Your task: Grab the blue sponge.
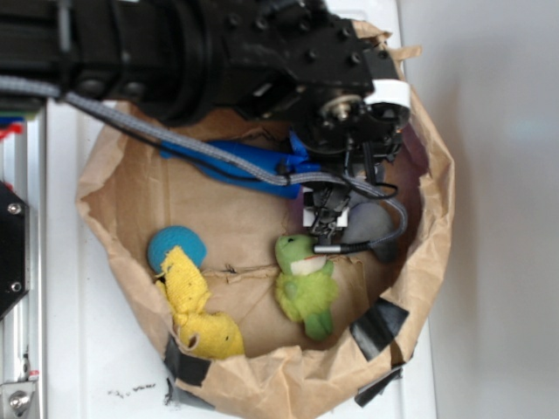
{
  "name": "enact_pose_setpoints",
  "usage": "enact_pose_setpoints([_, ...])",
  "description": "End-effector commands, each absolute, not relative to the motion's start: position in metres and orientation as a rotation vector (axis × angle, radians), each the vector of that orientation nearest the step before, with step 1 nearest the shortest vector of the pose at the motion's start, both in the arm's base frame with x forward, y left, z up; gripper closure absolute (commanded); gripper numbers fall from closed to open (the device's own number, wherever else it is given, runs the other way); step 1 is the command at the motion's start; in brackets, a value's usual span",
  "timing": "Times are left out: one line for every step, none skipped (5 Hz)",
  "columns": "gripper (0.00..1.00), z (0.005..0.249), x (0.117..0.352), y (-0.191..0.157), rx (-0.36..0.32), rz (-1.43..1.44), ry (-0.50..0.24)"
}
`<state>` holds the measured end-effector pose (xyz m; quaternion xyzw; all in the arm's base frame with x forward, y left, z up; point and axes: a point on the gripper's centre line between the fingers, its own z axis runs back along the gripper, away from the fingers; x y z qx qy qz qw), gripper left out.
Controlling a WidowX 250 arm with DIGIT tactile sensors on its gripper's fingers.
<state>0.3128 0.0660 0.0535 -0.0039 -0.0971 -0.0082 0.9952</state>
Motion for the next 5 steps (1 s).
enact_pose_setpoints([0.00,0.073,0.325,0.088,-0.040,-0.016,-0.205])
enact_pose_setpoints([0.00,0.074,0.317,0.095,-0.006,-0.028,-0.151])
enact_pose_setpoints([0.00,0.070,0.314,0.096,0.010,-0.031,-0.133])
enact_pose_setpoints([0.00,0.067,0.313,0.093,0.018,-0.040,-0.144])
enact_pose_setpoints([0.00,0.065,0.312,0.086,0.019,-0.049,-0.147])
